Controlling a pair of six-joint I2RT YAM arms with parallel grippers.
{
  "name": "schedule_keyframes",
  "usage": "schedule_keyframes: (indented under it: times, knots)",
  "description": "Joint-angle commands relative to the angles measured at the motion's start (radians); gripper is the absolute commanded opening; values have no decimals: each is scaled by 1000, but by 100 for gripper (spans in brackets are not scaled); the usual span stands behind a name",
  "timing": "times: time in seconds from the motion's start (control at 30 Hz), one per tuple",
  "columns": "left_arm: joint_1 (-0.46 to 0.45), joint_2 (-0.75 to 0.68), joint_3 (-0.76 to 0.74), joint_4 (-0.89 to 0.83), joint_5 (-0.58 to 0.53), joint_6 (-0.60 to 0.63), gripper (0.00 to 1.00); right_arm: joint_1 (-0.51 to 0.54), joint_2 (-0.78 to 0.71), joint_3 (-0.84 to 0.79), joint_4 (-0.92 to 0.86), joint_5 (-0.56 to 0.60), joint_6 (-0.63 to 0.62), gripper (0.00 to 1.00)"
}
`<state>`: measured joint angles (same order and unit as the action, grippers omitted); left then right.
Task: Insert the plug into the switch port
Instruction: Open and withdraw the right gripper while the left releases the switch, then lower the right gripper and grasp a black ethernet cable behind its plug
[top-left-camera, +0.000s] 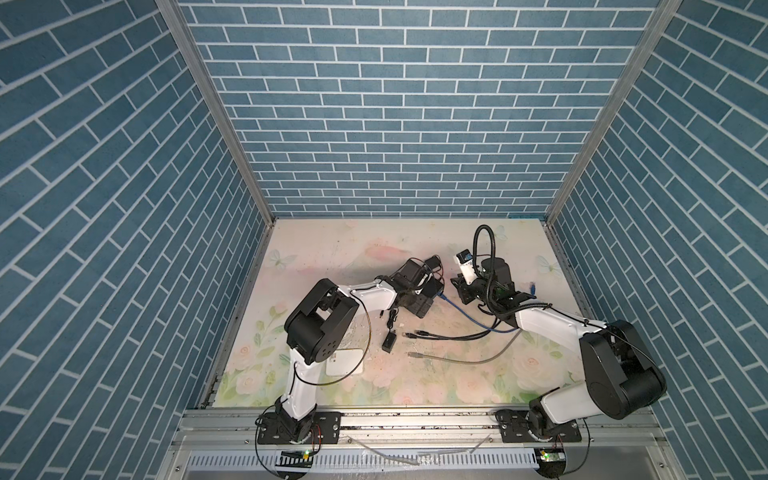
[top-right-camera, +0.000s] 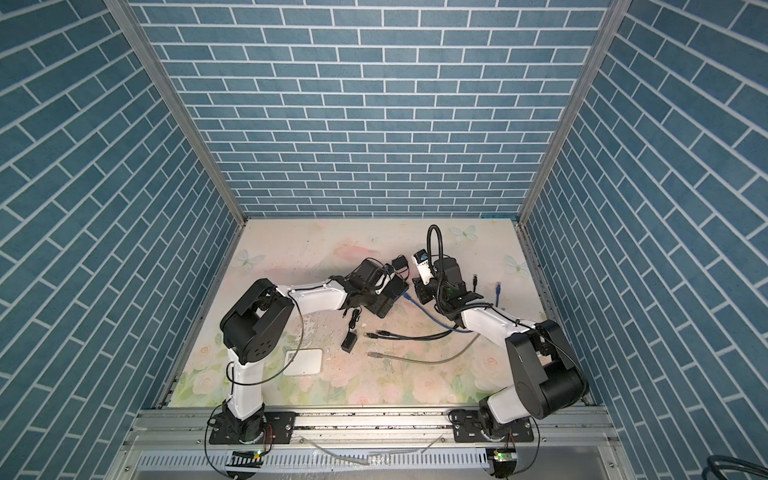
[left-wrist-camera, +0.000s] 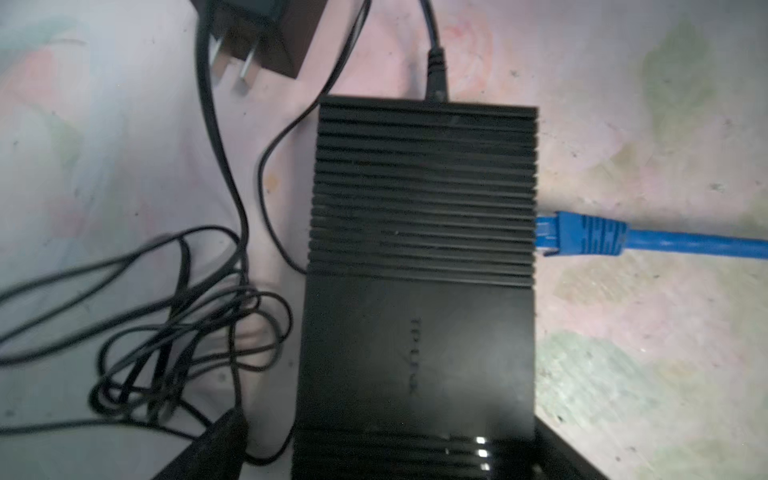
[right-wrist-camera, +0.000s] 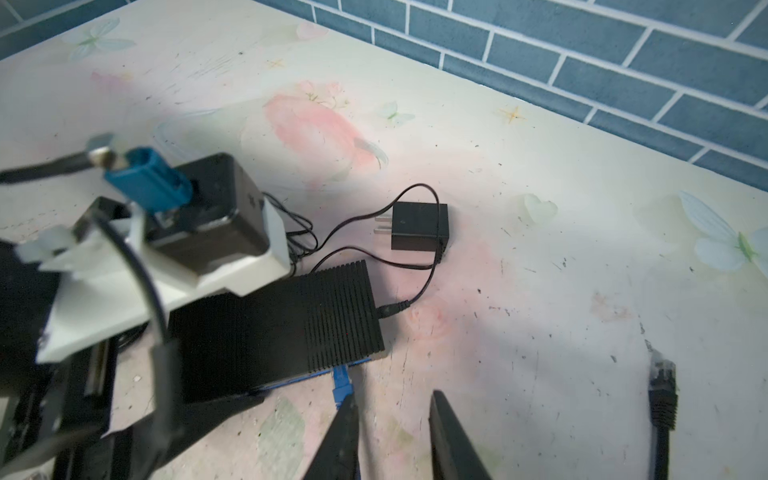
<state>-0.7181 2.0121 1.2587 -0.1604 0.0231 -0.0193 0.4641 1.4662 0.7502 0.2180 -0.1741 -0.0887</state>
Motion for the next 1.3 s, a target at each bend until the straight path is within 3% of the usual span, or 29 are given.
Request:
schedule_keyframes:
  times: [0.0,0.27,0.4,0.67,0.87,1.0,1.27]
  knots:
    - [6,-12,-23,-73,-38,7,100,-1,-30,-25,-68,-78,-75,29]
    - [11,-119,-25,-55,-24,22,100,2,-85,-46,-151,-307,-228,27]
    - [12,-171,-19,-49,-15,11,100,11,-99,-42,-210,-361,-263,24]
    - [23,-266,-79,8,5,-36,100,120,-77,3,-410,-352,-454,22]
    - [39,-355,-164,33,-8,-73,100,128,-66,28,-507,-465,-520,22]
    - [59,-411,-229,37,-38,-123,100,138,-33,68,-557,-496,-520,22]
    - [111,-549,-398,122,-63,-187,100,171,36,121,-503,-492,-345,20]
